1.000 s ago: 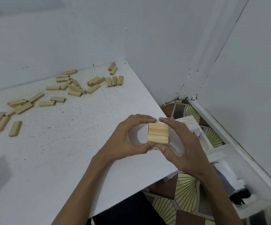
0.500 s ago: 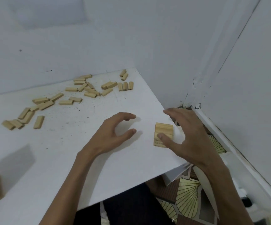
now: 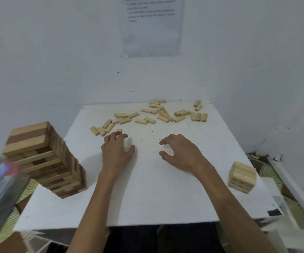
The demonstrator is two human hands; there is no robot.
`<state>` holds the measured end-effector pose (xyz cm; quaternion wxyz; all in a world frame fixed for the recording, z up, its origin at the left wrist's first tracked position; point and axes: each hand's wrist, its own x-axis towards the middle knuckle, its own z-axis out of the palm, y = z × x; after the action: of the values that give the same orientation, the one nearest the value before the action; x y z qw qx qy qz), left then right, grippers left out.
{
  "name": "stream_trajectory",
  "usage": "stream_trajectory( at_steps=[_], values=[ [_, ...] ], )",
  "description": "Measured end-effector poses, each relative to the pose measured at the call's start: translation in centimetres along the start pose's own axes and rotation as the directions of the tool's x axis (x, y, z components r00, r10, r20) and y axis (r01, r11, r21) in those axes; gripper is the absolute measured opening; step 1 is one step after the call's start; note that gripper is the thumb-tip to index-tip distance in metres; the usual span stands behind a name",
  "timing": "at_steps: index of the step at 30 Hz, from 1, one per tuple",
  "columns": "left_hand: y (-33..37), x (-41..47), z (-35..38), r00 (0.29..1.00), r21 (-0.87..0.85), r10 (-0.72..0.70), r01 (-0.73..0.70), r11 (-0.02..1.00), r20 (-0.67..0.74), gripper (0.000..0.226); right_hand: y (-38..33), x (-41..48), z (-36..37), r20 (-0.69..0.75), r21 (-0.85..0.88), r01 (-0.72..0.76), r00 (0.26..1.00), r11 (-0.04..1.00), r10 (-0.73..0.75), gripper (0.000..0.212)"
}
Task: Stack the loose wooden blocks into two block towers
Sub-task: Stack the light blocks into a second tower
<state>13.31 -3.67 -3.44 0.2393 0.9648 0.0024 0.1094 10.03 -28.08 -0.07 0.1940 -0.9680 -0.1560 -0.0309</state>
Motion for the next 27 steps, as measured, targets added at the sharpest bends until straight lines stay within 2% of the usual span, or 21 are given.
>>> stream_trajectory(
  at_steps=[3,9,13,16,19,24,27],
  values=[
    [-1.0,1.1,0.0,0.998,-0.012,-0.057,0.057,0.998,-0.007,0.062,-0.1,3.5,2.5,0.045,-0.046,0.023,0.999,0.999,-0.021,0.046],
    [-1.0,4.3,0.6,0.995,0.021,-0.097,0.096,0.995,0.013,0.08,0.2,10.5,4.5,-0.081,-0.061,-0.006,0.997,0.998,0.001,0.054],
    [-0.9,5.9,1.5,0.99,-0.143,-0.142,0.137,0.98,-0.022,0.075,0.2,13.9,5.6,-0.141,-0.078,-0.041,0.99,0.996,0.03,0.055],
    [-0.7,6.1,1.8,0.975,-0.275,-0.208,0.18,0.944,-0.078,0.06,-0.5,15.9,6.3,-0.132,-0.08,-0.097,0.988,0.992,0.086,0.055],
    [-0.4,5.8,1.7,0.968,-0.334,-0.21,0.155,0.93,-0.134,0.053,-1.1,17.2,6.6,-0.142,-0.075,-0.147,0.981,0.986,0.135,0.042],
    [-0.1,4.3,0.8,0.969,-0.418,-0.165,0.074,0.905,-0.184,0.041,-1.5,15.8,5.7,-0.166,0.142,-0.125,0.975,0.982,0.148,0.043],
    [0.7,2.5,0.4,0.98,-0.427,-0.102,0.02,0.904,-0.17,0.036,-2.4,12.3,4.8,-0.219,0.202,-0.094,0.966,0.975,0.139,0.044]
  ],
)
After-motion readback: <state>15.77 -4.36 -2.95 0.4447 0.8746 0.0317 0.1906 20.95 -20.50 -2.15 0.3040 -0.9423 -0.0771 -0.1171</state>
